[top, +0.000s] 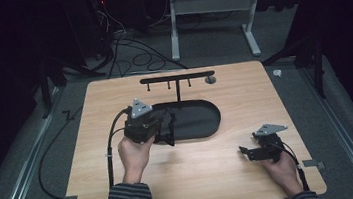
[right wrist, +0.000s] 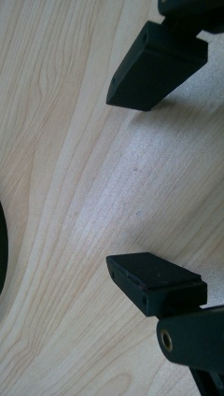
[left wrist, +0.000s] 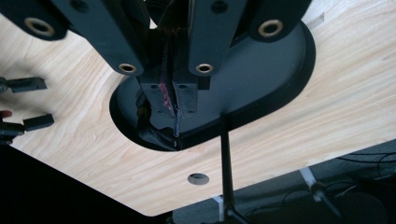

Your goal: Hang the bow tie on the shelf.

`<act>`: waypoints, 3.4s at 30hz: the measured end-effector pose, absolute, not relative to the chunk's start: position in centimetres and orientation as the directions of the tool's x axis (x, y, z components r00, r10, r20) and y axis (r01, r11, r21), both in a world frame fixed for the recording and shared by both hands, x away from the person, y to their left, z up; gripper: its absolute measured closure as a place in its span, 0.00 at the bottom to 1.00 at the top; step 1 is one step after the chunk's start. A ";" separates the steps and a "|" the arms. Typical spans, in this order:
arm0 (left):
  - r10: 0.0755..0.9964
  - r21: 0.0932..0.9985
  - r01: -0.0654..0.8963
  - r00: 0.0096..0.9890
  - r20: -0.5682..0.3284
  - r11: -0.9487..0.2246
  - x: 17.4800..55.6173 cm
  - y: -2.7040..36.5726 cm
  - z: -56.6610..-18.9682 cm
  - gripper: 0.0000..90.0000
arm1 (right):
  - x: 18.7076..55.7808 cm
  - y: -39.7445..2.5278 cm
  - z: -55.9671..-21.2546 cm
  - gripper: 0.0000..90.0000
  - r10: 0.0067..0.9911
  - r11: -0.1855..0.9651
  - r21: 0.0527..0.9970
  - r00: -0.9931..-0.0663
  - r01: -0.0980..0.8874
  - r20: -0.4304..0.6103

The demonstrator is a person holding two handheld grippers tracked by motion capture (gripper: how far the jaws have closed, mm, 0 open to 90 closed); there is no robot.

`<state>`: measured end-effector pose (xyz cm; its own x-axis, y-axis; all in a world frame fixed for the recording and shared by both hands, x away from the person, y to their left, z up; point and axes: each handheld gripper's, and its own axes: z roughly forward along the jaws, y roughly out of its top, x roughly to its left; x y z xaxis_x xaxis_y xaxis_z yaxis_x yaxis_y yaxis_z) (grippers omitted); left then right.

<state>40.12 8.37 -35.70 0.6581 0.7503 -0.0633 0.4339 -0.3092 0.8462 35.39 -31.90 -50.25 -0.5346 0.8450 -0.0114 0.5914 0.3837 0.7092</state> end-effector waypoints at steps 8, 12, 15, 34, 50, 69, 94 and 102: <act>0.746 0.850 0.424 0.664 -0.056 -0.313 41.0 7.8 -34.8 0.97 | 35.4 -31.9 -50.3 0.23 0.845 0.384 0.709 -0.535 0.591 -0.012; 0.746 0.853 0.422 0.663 -0.059 -0.308 41.5 7.6 -34.5 0.97 | 35.4 -31.9 -50.2 0.23 0.846 0.381 0.708 -0.532 0.594 -0.009; 0.749 0.854 0.419 0.661 -0.053 -0.309 41.9 7.4 -34.2 0.97 | 35.4 -31.9 -50.2 0.23 0.846 0.381 0.708 -0.533 0.594 -0.009; 0.779 0.853 0.430 0.626 -0.048 -0.294 44.8 6.6 -33.0 0.97 | 35.4 -31.9 -50.2 0.23 0.847 0.380 0.709 -0.532 0.594 -0.008; 0.800 0.856 0.426 0.600 -0.024 -0.294 47.2 5.4 -32.2 0.97 | 35.4 -31.9 -50.2 0.23 0.845 0.384 0.710 -0.535 0.591 -0.011; 0.848 0.841 0.465 0.529 -0.013 -0.276 49.5 4.8 -34.2 0.97 | 35.4 -31.9 -50.3 0.23 0.844 0.384 0.710 -0.536 0.590 -0.012; 0.820 0.853 0.457 0.569 -0.062 -0.253 47.6 6.4 -33.9 0.77 | 35.4 -31.9 -50.2 0.23 0.847 0.380 0.709 -0.532 0.594 -0.008; 0.811 0.857 0.457 0.578 -0.083 -0.237 46.4 7.4 -33.9 0.70 | 35.4 -31.9 -50.2 0.23 0.847 0.380 0.709 -0.532 0.595 -0.008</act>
<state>46.38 7.45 -33.87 0.5784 0.8115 -0.0834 0.4567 -0.2375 0.8573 35.36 -31.87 -50.25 -0.5316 0.8469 -0.0084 0.5945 0.3802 0.7085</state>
